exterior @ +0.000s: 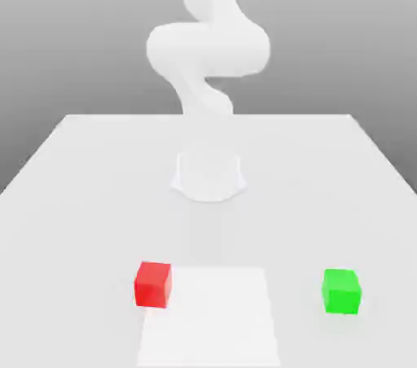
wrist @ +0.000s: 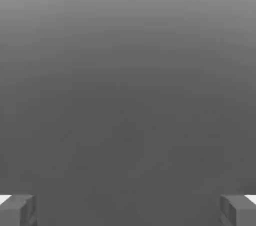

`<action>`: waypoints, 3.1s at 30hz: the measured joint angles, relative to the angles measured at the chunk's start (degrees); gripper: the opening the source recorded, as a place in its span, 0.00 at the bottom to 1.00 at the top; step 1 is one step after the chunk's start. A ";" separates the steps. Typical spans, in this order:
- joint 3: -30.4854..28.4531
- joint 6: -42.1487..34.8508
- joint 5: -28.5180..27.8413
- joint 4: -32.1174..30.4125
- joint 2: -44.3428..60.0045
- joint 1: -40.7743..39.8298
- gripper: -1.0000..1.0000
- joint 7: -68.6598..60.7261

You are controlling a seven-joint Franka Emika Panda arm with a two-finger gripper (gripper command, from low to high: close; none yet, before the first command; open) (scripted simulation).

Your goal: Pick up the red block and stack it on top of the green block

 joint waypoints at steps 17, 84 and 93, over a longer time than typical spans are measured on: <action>13.36 14.13 -7.98 -14.34 25.66 -21.27 0.50 48.47; 38.39 19.71 1.33 -19.66 42.18 -16.07 0.00 57.68; 24.58 19.20 0.44 -18.26 42.93 29.48 0.00 51.30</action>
